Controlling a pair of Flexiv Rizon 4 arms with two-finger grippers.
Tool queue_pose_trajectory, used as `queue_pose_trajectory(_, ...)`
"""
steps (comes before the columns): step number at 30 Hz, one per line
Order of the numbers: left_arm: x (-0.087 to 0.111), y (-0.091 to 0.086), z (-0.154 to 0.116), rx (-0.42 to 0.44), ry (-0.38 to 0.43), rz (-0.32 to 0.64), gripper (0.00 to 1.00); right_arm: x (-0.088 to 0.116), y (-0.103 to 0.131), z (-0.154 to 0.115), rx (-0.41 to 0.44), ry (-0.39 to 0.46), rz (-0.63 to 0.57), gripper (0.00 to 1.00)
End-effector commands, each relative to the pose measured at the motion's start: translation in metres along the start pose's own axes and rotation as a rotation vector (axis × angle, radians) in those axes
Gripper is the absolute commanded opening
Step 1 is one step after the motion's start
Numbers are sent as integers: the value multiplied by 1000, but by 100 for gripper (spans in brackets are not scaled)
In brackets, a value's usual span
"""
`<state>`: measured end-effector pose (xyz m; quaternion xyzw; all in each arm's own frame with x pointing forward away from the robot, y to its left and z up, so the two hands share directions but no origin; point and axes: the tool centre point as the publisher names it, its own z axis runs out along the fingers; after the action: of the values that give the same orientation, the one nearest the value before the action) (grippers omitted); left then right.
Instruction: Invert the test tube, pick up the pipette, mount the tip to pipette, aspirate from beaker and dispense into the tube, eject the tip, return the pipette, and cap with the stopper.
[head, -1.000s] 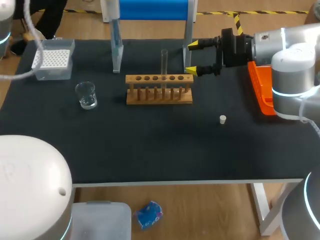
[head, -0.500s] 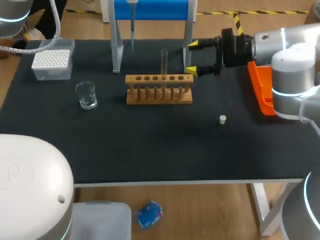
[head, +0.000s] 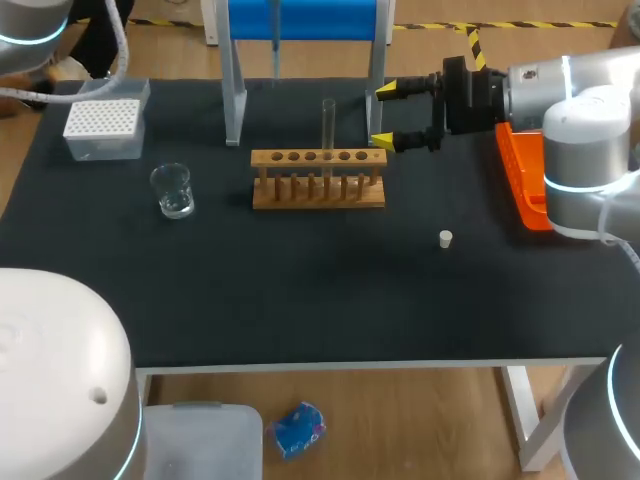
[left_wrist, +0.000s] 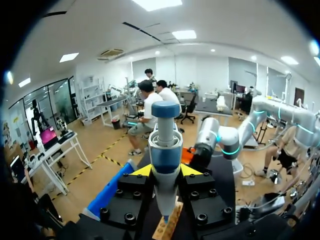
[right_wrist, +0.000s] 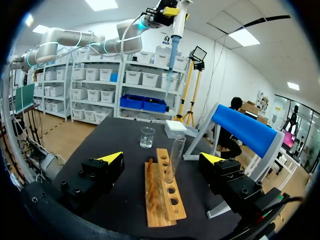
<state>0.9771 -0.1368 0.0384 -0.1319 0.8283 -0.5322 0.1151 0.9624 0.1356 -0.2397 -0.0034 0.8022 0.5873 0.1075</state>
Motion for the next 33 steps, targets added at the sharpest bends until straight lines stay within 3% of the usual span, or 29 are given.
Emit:
queue_pose_trajectory(1, -5, -12, 32, 12, 31, 29, 0, 1, 0, 0, 1, -2, -1, 100)
queue_pose_trajectory(6, -7, -20, 54, 31, 55, 35, 0, 1, 0, 0, 1, -2, -1, 100)
queue_pose_trajectory(12, -11, -15, 71, 38, 69, 31, 0, 1, 0, 0, 1, -2, -1, 100)
queue_pose_trajectory(33, -14, 19, 81, 29, 70, -54, 0, 1, 0, 0, 1, -2, -1, 100)
